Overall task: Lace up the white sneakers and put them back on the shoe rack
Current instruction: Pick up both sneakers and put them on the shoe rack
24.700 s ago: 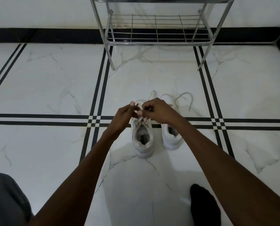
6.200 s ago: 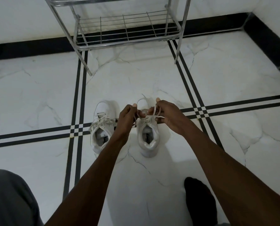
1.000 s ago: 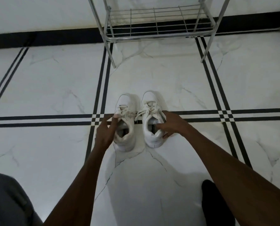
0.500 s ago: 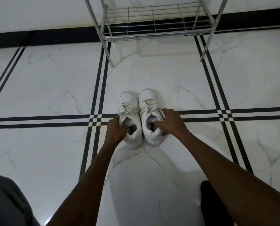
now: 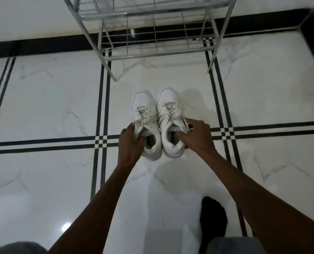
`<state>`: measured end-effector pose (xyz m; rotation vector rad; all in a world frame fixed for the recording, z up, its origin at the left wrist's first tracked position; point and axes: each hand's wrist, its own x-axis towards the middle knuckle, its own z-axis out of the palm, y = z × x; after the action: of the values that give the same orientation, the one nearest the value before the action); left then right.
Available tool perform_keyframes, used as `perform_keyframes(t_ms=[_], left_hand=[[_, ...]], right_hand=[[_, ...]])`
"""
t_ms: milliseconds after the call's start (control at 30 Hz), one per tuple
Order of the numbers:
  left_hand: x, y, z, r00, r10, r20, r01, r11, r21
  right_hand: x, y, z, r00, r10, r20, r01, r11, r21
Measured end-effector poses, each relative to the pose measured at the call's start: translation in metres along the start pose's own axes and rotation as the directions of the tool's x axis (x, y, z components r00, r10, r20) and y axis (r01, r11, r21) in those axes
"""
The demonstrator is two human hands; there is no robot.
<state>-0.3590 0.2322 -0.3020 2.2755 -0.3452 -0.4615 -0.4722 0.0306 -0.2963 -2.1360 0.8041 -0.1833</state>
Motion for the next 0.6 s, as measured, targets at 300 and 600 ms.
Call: perform_keyframes(t_ms=[300, 600], left_hand=[[-0.031, 0.166, -0.095, 0.999, -0.022, 0.030, 0.022, 1.000, -0.022], [-0.004, 0.300, -0.169, 0.999, -0.031, 0.009, 0.031, 0.999, -0.020]], right_hand=[[-0.019, -0.117, -0.150, 0.996, 0.091, 0.012, -0.092, 0.991, 0.101], [0.021, -0.230, -0.265, 0.996, 0.089, 0.008, -0.089, 0.987, 0.131]])
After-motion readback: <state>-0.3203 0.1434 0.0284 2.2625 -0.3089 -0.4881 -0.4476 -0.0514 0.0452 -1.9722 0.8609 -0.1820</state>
